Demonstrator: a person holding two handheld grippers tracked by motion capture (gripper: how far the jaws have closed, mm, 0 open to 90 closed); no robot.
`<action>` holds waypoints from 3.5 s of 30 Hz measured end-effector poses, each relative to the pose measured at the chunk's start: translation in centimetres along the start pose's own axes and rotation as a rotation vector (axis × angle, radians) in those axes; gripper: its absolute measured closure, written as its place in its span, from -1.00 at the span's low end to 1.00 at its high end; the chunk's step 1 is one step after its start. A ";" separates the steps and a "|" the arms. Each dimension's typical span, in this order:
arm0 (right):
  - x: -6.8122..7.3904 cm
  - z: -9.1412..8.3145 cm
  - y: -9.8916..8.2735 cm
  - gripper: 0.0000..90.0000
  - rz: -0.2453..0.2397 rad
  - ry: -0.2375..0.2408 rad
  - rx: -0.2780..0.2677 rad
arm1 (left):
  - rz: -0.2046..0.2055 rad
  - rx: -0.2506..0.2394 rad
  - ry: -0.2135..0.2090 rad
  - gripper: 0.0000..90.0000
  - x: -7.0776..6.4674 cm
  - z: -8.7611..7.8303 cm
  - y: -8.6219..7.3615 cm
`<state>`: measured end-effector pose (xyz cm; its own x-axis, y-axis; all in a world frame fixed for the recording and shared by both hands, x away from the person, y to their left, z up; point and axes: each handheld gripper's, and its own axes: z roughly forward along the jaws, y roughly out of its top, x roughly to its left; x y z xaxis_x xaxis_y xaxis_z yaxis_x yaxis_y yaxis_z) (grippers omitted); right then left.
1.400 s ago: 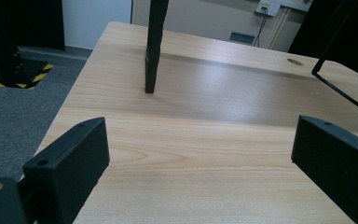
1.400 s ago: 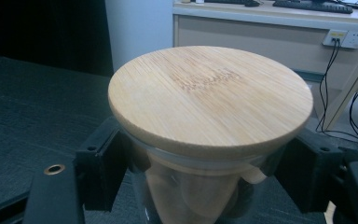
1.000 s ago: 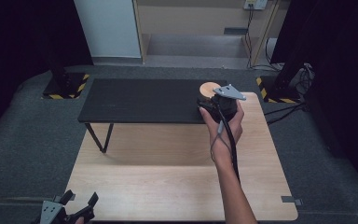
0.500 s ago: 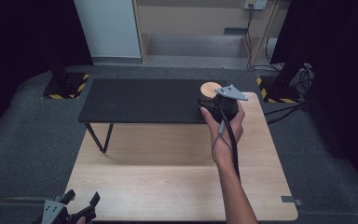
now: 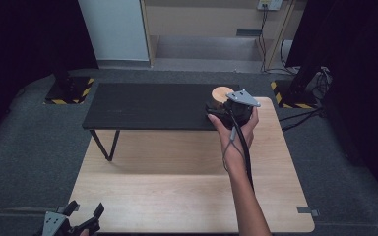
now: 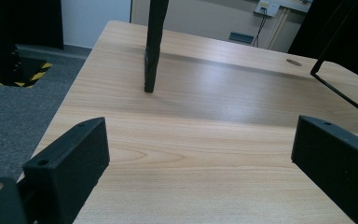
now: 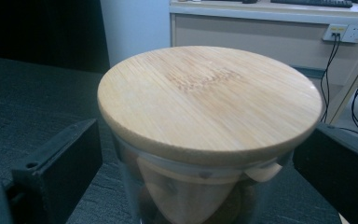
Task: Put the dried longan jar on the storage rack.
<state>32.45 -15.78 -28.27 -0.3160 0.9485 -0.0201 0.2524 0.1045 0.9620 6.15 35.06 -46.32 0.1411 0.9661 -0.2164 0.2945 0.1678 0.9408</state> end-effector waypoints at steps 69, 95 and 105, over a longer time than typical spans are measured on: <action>3.4 -11.1 -10.4 -0.96 -0.047 -0.016 -0.049 | 0.023 -0.002 0.011 -0.94 0.0 0.5 0.4; 2.6 -16.9 -21.0 -0.94 0.050 -0.097 -0.139 | 0.055 -0.011 0.042 -0.94 0.2 2.0 1.6; 2.4 -17.1 -22.6 -0.94 0.058 -0.101 -0.158 | 0.059 -0.002 0.055 -0.94 0.3 2.6 1.7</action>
<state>10.36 -20.92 -45.36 -0.2098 0.9776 0.0174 0.1182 0.0077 0.9930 9.15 35.15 -45.50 0.1062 0.9836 -0.1457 0.2849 0.1103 0.9522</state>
